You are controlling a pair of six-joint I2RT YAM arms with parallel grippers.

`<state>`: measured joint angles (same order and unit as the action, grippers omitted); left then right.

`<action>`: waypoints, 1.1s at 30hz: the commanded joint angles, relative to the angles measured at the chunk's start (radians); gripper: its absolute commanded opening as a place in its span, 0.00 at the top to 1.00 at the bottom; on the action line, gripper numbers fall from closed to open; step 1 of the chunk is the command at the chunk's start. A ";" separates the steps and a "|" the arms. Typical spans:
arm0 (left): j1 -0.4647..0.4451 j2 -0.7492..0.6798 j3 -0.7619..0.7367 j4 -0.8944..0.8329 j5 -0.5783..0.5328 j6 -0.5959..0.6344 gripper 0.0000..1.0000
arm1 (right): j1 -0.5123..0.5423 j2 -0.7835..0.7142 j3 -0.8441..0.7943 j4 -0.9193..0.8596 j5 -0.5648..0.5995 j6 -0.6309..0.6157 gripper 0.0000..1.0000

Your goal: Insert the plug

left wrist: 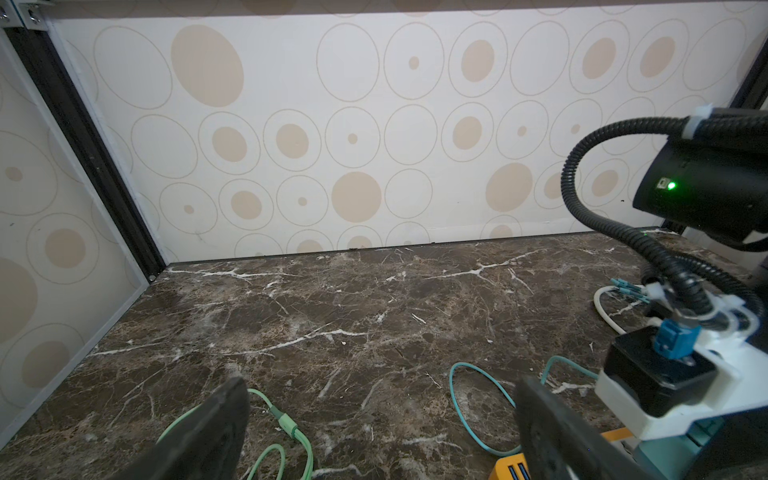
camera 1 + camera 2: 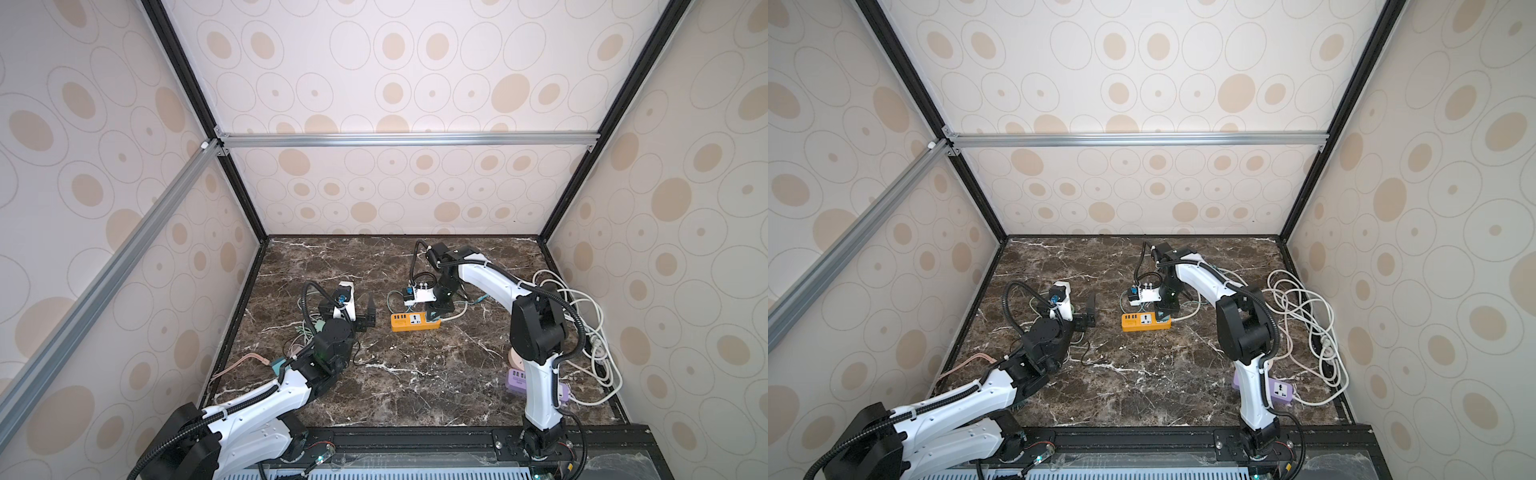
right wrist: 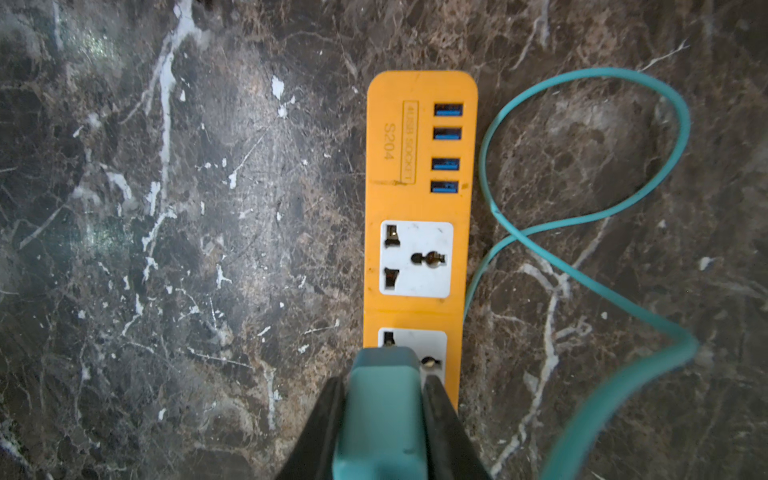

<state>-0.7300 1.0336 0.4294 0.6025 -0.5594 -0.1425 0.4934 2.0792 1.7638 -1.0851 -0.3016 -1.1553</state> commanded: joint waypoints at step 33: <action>0.009 0.061 0.056 -0.013 0.005 -0.011 0.02 | 0.042 0.152 -0.156 0.022 0.139 0.046 1.00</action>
<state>-0.7296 1.0863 0.4339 0.5884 -0.5587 -0.1429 0.5293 2.1025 1.7027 -1.0134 -0.2558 -1.1221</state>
